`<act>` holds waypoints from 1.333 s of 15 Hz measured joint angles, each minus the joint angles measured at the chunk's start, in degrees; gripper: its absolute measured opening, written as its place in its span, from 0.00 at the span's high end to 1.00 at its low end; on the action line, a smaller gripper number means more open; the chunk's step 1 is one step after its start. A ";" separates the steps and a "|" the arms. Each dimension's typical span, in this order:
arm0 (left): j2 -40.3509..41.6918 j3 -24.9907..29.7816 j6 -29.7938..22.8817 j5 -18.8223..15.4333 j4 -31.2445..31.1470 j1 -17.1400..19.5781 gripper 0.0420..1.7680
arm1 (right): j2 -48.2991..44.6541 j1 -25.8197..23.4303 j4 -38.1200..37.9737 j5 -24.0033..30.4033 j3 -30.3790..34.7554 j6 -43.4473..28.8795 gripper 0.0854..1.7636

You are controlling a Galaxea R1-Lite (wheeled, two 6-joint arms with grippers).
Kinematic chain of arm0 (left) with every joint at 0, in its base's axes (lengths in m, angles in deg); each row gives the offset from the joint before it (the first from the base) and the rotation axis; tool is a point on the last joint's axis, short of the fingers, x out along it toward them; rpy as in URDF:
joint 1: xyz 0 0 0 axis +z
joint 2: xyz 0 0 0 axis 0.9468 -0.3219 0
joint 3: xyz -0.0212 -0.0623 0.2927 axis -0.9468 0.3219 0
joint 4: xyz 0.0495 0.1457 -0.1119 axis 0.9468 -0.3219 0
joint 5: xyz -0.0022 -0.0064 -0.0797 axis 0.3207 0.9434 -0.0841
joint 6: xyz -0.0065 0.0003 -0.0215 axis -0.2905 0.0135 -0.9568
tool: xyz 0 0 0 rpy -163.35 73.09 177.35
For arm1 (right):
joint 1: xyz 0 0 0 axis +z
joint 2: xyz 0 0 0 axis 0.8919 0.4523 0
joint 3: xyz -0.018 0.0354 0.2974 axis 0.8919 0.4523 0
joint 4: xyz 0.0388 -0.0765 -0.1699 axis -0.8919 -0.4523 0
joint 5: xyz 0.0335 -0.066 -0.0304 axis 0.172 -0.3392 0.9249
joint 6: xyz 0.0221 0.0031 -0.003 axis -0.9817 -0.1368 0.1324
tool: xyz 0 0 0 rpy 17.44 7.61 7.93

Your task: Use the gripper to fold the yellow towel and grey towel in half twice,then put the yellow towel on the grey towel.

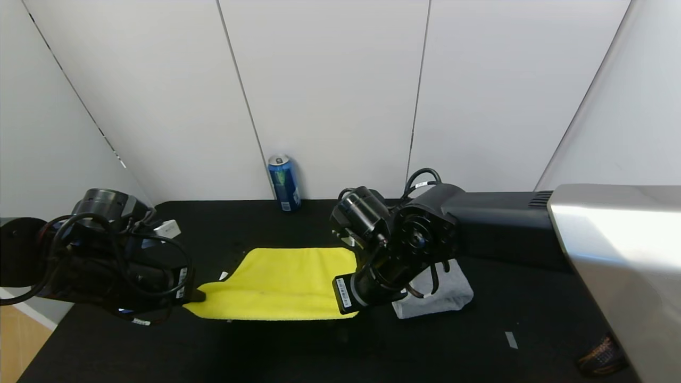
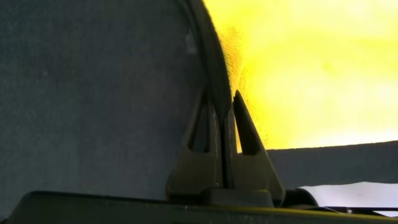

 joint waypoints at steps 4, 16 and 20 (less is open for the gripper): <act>-2.40 -3.50 0.00 -1.08 0.18 0.06 0.96 | 0.30 -2.97 3.75 5.22 -0.90 2.21 0.96; -2.66 -4.32 0.00 -1.10 -0.09 0.04 0.96 | 0.41 -3.23 5.05 5.25 -0.90 2.22 0.96; -3.27 -5.75 0.00 -1.12 -0.17 0.22 0.96 | 0.68 -4.39 7.58 5.25 -0.90 2.29 0.96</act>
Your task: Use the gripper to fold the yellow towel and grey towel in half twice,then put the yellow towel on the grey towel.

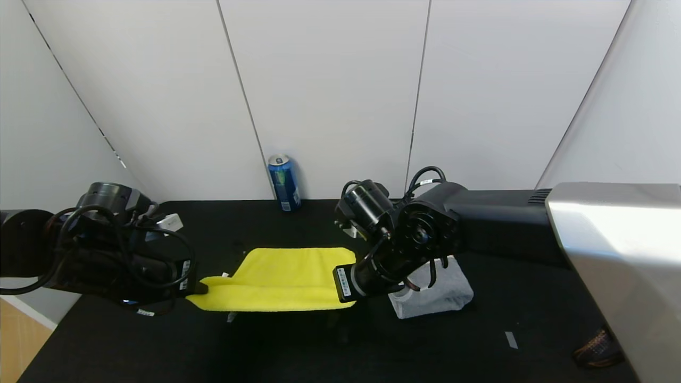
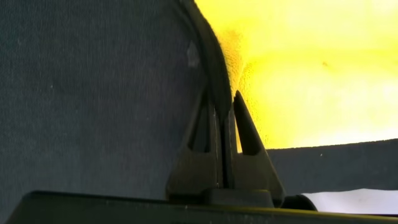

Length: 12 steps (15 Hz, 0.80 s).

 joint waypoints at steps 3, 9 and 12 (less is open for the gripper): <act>-1.04 -1.13 0.01 0.00 0.11 0.00 0.96 | 0.50 -0.88 1.87 0.09 0.00 0.66 0.96; -4.66 -3.61 0.06 0.04 0.52 0.01 0.96 | 2.27 -2.40 5.21 0.09 0.00 1.05 0.96; -5.51 -4.17 0.01 0.02 0.52 0.00 0.96 | 2.68 -2.82 6.33 0.13 0.00 1.29 0.96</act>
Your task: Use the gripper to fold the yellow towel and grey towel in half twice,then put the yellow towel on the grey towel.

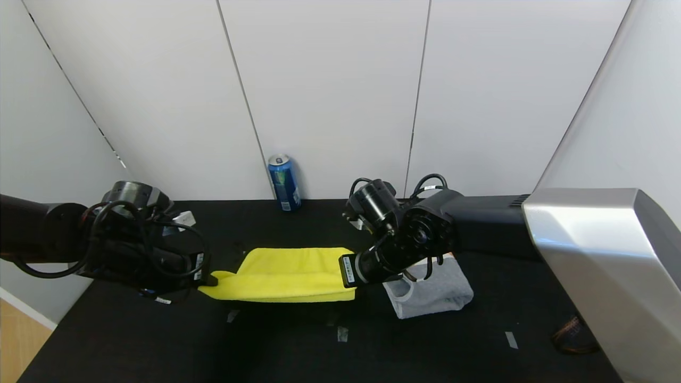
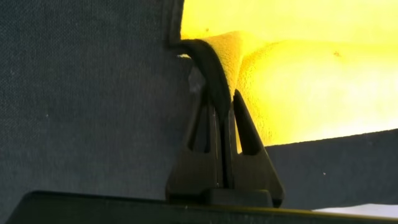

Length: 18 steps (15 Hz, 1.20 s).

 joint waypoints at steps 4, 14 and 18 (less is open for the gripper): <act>-2.83 -2.17 -0.01 -0.27 0.22 0.01 0.96 | 1.16 -1.62 3.71 2.93 0.00 0.18 0.96; -5.79 -5.91 -0.06 -0.24 0.17 0.01 0.96 | 2.74 -3.66 10.48 3.04 0.00 0.82 0.96; -7.52 -8.70 -0.01 -0.16 0.13 -0.13 0.96 | 3.68 -4.40 11.58 3.17 0.00 0.84 0.96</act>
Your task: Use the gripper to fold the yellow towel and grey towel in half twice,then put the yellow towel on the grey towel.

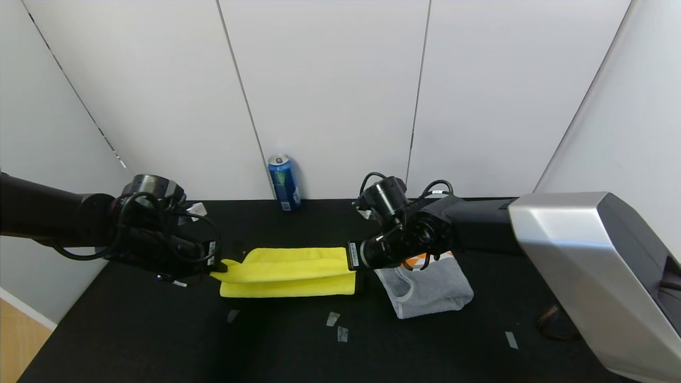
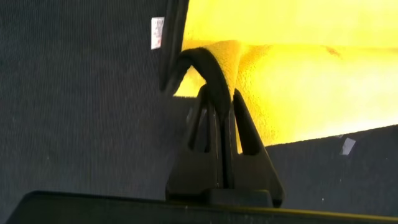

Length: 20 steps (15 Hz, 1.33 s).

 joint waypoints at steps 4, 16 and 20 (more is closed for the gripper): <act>-1.95 -2.06 0.00 0.05 0.04 -0.35 0.96 | 0.69 -0.59 1.58 0.04 0.00 1.82 0.96; -6.91 -6.69 0.01 0.22 -0.07 0.13 0.32 | 2.29 -1.52 6.05 2.85 0.02 2.99 0.47; -7.11 -7.66 0.15 0.27 -0.22 0.55 0.21 | 2.24 -2.23 9.41 2.90 0.00 2.96 0.29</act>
